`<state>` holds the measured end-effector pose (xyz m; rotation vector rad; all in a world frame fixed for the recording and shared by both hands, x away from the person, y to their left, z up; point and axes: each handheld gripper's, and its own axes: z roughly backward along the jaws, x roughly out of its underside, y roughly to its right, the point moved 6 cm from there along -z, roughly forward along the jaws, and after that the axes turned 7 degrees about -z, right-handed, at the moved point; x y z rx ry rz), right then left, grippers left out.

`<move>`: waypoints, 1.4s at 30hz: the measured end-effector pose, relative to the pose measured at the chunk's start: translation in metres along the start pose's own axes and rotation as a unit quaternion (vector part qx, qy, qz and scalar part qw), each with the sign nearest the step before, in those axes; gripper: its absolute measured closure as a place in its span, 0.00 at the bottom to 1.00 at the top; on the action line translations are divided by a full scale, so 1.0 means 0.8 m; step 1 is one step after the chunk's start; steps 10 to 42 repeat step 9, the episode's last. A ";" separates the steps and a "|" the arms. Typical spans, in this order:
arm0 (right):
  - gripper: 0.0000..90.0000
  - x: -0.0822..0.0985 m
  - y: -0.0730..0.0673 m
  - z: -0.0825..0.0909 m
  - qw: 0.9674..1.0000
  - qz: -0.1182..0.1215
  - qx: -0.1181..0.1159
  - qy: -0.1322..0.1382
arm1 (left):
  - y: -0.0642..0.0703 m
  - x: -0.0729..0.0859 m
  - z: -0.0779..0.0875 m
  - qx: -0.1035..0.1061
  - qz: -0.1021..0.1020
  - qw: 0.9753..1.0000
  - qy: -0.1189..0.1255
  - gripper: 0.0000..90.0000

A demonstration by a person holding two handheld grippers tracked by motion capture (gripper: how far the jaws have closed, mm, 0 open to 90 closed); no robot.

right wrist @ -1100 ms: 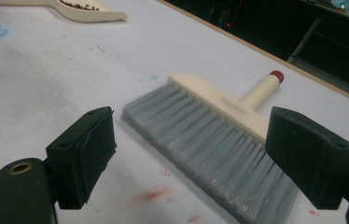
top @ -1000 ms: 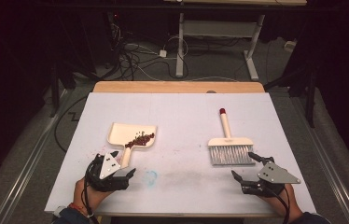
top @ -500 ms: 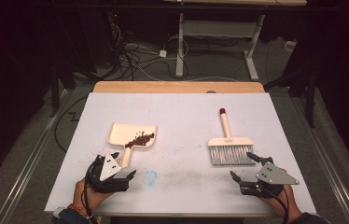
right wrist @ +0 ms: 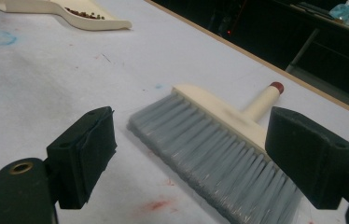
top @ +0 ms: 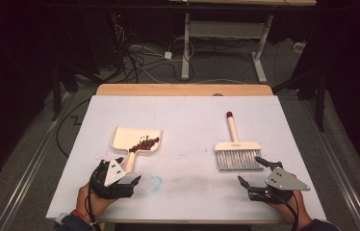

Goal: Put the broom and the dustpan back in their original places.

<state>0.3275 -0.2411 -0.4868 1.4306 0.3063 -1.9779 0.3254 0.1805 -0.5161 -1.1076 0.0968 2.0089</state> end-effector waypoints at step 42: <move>0.18 -0.001 0.002 0.002 1.000 -0.001 -0.001 0.003 | 0.002 -0.003 -0.002 -0.001 -0.005 1.000 0.001 0.18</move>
